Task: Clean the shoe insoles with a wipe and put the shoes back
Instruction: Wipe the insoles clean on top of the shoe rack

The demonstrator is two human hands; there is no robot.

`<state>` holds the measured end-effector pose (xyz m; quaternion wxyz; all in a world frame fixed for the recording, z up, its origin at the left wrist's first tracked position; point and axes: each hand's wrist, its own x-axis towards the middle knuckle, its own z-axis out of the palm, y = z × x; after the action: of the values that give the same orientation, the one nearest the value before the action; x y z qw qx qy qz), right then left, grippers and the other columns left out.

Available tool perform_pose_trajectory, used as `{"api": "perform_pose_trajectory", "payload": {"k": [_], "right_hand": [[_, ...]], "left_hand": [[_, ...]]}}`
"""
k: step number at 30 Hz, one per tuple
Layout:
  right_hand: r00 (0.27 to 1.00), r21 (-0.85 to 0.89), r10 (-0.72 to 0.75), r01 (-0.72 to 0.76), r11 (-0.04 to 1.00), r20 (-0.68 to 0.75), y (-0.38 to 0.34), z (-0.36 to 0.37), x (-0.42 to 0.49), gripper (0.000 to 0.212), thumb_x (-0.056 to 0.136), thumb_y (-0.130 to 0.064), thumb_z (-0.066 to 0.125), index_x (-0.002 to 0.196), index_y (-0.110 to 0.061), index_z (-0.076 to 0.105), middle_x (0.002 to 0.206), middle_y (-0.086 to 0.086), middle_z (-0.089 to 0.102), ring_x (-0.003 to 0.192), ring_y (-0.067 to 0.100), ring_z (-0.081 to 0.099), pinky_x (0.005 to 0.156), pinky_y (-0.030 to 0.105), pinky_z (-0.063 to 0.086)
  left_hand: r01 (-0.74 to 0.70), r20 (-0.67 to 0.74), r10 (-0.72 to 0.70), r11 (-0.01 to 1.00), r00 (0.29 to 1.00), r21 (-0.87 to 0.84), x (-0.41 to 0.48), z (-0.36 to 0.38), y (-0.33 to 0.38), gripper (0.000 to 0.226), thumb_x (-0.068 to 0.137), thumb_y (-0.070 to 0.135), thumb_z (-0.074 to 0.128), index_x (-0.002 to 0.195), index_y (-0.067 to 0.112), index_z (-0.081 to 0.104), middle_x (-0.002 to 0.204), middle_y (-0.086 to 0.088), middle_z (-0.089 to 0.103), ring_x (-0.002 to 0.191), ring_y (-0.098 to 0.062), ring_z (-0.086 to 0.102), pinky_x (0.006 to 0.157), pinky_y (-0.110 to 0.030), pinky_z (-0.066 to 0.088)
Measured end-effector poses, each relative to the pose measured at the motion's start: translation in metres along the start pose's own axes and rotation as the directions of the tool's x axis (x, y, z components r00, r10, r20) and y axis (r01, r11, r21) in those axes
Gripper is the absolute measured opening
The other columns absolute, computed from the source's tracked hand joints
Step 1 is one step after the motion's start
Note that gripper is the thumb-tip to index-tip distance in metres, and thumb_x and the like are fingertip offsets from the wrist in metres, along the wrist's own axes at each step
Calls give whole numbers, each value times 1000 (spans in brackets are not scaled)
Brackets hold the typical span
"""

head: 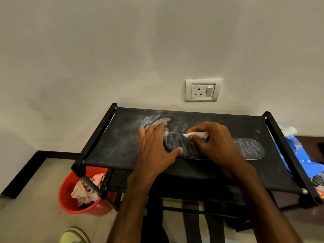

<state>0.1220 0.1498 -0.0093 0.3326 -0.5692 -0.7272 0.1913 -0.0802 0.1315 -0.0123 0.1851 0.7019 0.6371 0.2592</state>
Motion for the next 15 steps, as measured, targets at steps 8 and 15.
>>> {"api": "perform_pose_trajectory", "payload": {"k": [8,15], "right_hand": [[999,-14,-14,14,1000,48,-1,-2,3,17,89,-18,80,104,-26,81,97,-9,75,83,2,65,72,16,47],[991,-30,-30,34,999,127,-11,-5,9,21,87,-15,79,100,-31,81,91,-14,77,81,-3,67,67,11,52]], "left_hand": [[-78,155,89,994,984,-75,7,7,-5,110,63,59,86,154,29,31,132,18,55,128,-14,27,110,-42,35],[-91,176,108,990,978,-103,2,13,-1,114,64,62,84,156,30,25,128,27,47,122,-7,24,109,-38,31]]}}
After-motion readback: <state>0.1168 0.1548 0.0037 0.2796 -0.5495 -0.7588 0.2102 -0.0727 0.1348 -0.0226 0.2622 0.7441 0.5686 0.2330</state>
